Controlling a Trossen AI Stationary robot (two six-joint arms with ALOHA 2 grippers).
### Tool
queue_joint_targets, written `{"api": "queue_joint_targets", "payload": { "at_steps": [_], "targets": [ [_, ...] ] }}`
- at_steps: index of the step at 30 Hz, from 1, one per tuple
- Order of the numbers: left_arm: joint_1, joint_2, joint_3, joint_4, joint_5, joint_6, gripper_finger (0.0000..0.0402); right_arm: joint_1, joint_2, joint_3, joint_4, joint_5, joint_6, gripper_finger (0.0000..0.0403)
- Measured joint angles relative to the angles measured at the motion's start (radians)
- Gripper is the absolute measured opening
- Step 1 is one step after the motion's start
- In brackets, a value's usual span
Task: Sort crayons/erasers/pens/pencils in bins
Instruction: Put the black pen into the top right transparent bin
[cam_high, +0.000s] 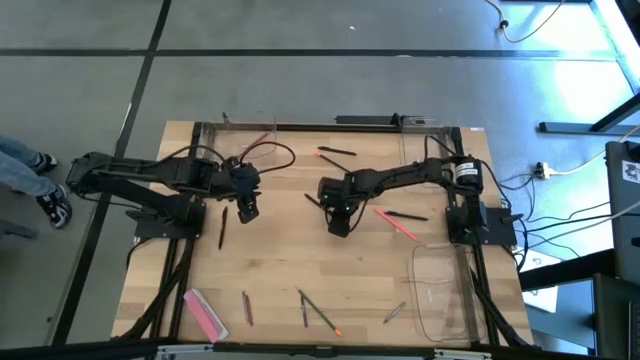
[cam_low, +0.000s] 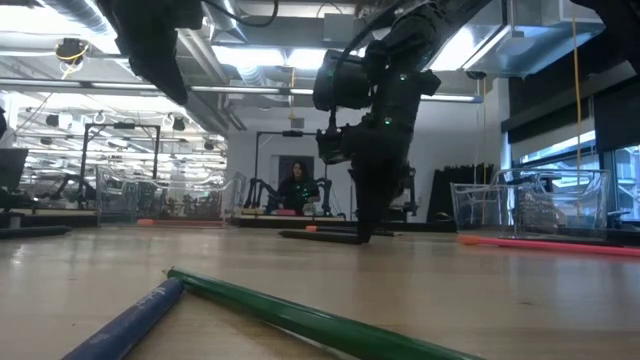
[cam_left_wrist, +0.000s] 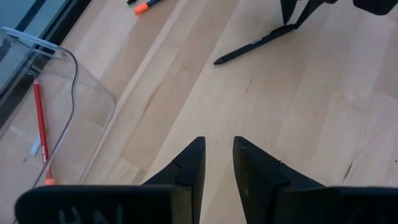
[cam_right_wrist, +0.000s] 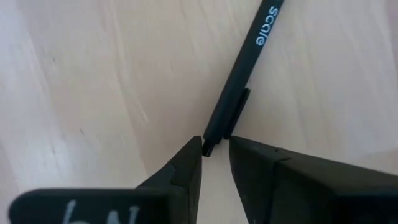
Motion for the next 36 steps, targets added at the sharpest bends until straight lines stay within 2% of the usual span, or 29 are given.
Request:
{"api": "queue_joint_targets", "payload": {
  "at_steps": [12, 21, 30, 36],
  "targets": [
    [0.0, 0.0, 0.0, 0.0, 0.0, 0.0, 0.0074, 0.0, 0.014, -0.002, 0.002, 0.012, -0.011, 0.0084],
    [0.0, 0.0, 0.0, 0.001, 0.0, 0.0, 0.0074, 0.0, 0.017, -0.009, 0.008, 0.022, -0.078, 0.0082],
    [0.0, 0.0, 0.0, 0.001, 0.0, 0.0, 0.0074, 0.0, 0.019, -0.01, 0.008, 0.025, -0.083, 0.0029],
    [0.0, 0.0, 0.0, 0.001, 0.0, 0.001, 0.0074, 0.0, 0.019, -0.011, 0.009, 0.025, -0.083, 0.0022]
  ]
}}
